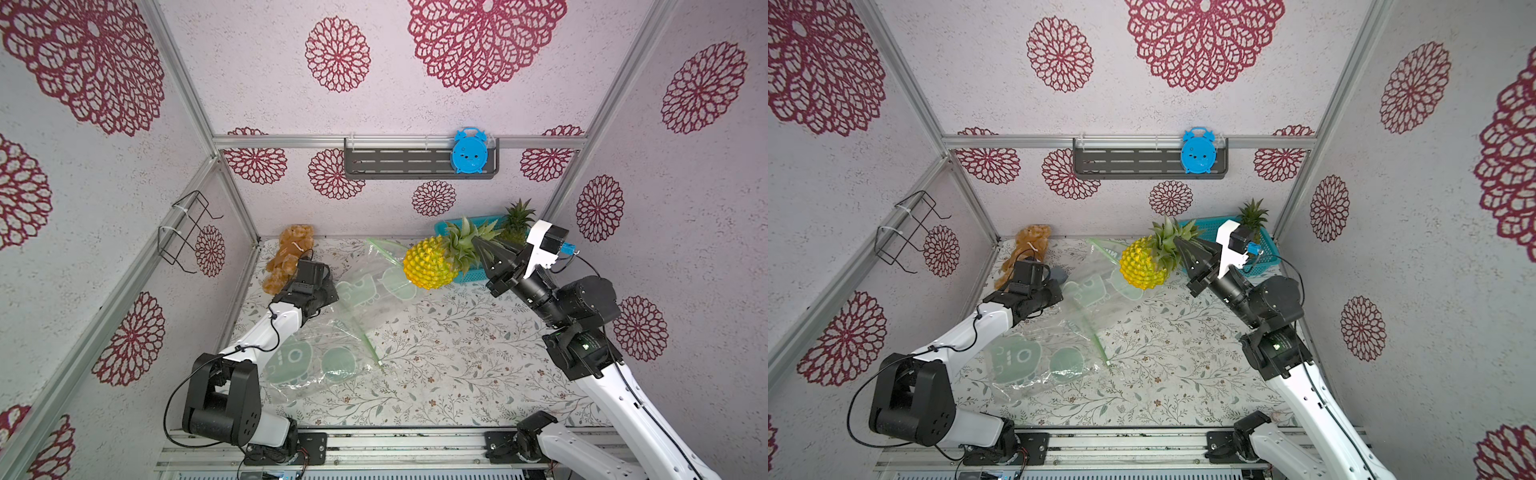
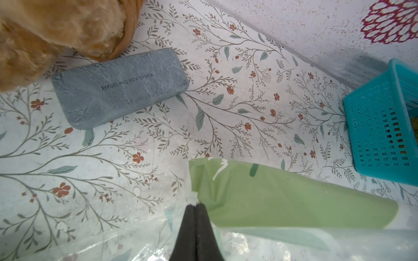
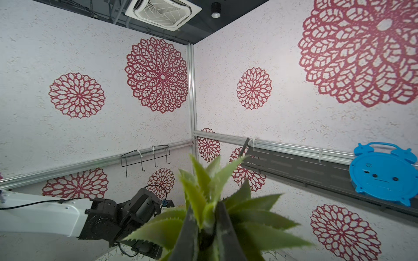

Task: Open the zip-top bag and take out the pineapple
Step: Pick up the pineapple from the zipper food storage bag, then place the zipper food storage bag at the center of the board.

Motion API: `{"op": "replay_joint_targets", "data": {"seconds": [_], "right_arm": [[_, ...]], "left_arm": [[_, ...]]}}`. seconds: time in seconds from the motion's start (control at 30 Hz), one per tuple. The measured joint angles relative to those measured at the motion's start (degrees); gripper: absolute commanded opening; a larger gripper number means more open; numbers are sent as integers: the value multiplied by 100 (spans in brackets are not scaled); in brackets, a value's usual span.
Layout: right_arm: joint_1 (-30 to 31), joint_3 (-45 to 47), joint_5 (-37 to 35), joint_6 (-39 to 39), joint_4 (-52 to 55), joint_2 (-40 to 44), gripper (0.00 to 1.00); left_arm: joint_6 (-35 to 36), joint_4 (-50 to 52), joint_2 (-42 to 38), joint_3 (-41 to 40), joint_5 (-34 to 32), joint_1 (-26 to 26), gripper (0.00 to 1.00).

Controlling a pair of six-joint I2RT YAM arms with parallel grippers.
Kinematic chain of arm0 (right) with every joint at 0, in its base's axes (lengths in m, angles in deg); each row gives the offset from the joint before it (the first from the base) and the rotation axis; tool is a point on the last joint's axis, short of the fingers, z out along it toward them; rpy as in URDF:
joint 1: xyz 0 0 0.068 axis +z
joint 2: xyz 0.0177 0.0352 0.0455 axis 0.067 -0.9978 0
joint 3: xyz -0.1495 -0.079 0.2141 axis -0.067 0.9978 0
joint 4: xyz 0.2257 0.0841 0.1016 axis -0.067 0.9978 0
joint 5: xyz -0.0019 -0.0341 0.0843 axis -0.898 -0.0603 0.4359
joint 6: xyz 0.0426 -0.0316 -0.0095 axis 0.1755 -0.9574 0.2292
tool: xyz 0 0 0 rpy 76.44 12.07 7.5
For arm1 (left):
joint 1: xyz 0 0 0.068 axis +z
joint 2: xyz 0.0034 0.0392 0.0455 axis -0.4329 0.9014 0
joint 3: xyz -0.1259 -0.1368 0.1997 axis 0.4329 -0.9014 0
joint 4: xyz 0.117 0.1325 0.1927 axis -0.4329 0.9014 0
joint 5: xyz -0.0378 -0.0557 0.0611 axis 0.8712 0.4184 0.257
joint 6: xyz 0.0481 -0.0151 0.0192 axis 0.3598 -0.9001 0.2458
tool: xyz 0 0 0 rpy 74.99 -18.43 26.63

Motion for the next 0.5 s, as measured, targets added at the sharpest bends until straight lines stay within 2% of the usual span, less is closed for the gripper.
{"op": "replay_joint_targets", "data": {"seconds": [0.5], "right_arm": [[-11, 0, -2017, -664, 1311, 275, 0]], "left_arm": [[-595, -461, -7, 155, 949, 0, 0]]}}
